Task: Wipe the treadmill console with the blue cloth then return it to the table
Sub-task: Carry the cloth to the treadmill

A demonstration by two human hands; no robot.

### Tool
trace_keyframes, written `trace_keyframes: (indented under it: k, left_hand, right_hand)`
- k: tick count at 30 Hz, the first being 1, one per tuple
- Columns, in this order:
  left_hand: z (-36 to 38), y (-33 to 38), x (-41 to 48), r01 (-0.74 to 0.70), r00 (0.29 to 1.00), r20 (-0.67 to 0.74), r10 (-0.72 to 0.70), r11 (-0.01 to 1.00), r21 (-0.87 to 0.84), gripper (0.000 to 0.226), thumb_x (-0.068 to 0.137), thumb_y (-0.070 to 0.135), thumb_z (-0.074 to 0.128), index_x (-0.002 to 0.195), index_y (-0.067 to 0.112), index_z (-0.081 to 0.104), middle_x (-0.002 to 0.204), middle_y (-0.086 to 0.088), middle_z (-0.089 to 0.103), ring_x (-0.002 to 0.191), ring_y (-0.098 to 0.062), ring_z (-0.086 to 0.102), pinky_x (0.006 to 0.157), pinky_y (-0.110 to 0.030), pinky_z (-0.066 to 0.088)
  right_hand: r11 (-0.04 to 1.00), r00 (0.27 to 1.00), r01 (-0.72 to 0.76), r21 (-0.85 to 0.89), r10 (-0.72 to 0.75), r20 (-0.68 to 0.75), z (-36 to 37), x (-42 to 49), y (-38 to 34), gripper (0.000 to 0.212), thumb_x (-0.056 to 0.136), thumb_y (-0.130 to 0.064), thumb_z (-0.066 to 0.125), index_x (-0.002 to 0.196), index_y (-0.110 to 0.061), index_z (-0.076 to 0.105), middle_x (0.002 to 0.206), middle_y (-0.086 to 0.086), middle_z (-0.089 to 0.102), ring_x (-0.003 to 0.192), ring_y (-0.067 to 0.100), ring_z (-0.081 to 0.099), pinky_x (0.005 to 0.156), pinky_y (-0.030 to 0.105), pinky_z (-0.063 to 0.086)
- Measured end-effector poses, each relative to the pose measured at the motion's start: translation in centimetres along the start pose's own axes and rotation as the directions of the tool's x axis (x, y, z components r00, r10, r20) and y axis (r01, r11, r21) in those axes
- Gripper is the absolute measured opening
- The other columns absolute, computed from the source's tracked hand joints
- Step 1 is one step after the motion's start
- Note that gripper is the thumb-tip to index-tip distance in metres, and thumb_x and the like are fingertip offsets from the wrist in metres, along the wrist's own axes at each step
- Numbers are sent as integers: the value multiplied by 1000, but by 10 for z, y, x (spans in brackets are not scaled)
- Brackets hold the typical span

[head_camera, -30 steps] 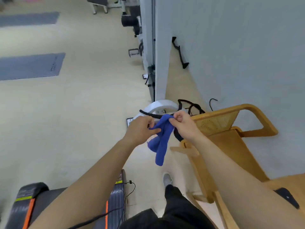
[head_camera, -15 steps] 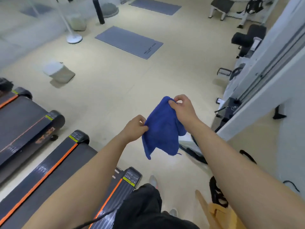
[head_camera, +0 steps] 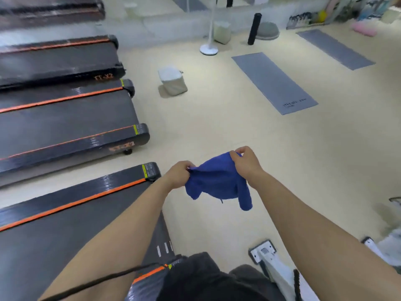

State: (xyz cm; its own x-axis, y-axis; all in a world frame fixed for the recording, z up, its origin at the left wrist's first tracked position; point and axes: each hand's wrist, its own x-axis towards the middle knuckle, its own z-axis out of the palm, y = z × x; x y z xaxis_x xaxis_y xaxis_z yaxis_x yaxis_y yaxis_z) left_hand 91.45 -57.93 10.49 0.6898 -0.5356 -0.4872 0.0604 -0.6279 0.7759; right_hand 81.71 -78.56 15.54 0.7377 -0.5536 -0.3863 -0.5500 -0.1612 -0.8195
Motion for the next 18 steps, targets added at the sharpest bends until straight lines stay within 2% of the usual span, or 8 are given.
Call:
trace_keyframes:
  k: [3,7,9,11,13,15,18]
  left_hand:
    - [-44,-24,4,61,989,-133,-65,997,-36,37,82,-7,35,80,20,59,82,3,62,79,-20,55,62,-27,42]
    - [-98,-52,0,124,921,-348,-174,979,-160,36,83,-8,33,85,20,56,87,3,59,79,-18,52,61,-26,40]
    - [-125,-67,-4,164,848,-472,-242,966,-202,40,81,-9,30,84,22,54,88,4,58,79,-17,51,62,-27,40]
    - [-152,-85,-10,226,770,-563,-302,953,-202,44,76,-8,27,79,27,54,85,2,60,78,-20,51,64,-32,43]
    - [-180,-105,-21,321,697,-621,-359,930,-178,44,71,-2,27,74,31,55,84,2,63,79,-23,56,69,-38,50]
    - [-203,-122,-37,438,617,-661,-428,884,-163,44,69,4,30,76,36,58,88,2,66,84,-25,62,74,-44,56]
    - [-225,-134,-64,597,455,-718,-527,778,-194,35,73,-1,41,84,26,60,96,-1,67,89,-26,61,74,-40,54]
  right_hand:
    - [996,982,48,-79,-33,186,51,39,-30,17,98,-21,52,115,-20,53,106,-5,58,95,16,57,72,27,42]
    - [984,883,90,-153,-8,469,124,85,-77,31,89,-12,45,118,-18,56,108,1,63,98,21,61,76,33,48]
    - [963,816,171,-206,-20,578,162,105,-101,33,80,-11,45,108,-10,63,96,3,66,87,25,61,76,34,49]
    - [929,745,271,-252,-37,666,200,124,-126,21,73,-7,42,81,-5,62,75,5,57,72,26,51,70,37,46]
    - [894,678,370,-254,-72,732,236,136,-154,18,69,-5,42,58,-16,52,65,4,47,67,25,41,65,37,43]
    - [854,583,474,-217,-120,803,276,143,-183,20,66,-6,41,55,-19,51,62,2,46,65,24,41,63,37,42]
    - [786,432,599,-151,-158,888,335,140,-226,23,74,2,40,71,-5,62,65,4,50,62,21,45,60,34,41]
